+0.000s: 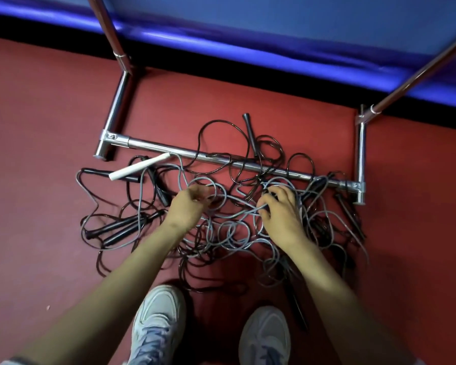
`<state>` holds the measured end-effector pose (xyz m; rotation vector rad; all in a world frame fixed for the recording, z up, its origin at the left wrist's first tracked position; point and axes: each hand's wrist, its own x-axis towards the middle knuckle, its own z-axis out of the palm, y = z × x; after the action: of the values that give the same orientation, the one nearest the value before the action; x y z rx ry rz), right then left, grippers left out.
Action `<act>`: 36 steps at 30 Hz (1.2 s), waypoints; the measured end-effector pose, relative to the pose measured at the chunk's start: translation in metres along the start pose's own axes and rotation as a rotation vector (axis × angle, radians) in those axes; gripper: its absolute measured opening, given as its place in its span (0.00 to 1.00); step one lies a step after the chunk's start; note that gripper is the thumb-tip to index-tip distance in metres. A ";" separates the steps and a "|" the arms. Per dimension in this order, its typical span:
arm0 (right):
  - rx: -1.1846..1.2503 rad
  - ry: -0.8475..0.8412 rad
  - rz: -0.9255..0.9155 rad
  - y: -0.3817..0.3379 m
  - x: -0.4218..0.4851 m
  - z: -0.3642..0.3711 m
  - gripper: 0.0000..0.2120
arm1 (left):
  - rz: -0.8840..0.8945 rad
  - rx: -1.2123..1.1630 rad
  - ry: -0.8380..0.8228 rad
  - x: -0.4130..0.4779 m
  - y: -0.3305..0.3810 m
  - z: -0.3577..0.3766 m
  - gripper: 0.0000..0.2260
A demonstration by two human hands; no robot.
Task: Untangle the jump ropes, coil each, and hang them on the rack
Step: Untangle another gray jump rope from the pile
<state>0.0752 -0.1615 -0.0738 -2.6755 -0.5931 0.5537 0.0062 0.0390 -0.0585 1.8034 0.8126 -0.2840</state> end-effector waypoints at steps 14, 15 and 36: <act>0.297 -0.144 -0.158 -0.041 -0.003 -0.016 0.36 | 0.568 0.142 0.009 -0.017 0.019 0.005 0.09; 0.412 -0.147 -0.140 -0.045 -0.001 -0.017 0.32 | 0.529 0.023 -0.049 -0.020 0.026 0.005 0.07; -0.029 -0.236 -0.050 -0.069 0.026 0.029 0.25 | -0.017 0.914 0.253 0.074 -0.026 -0.034 0.26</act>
<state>0.0617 -0.0833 -0.0782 -2.6336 -0.7347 0.8607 0.0373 0.1035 -0.1050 2.7272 0.9545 -0.4981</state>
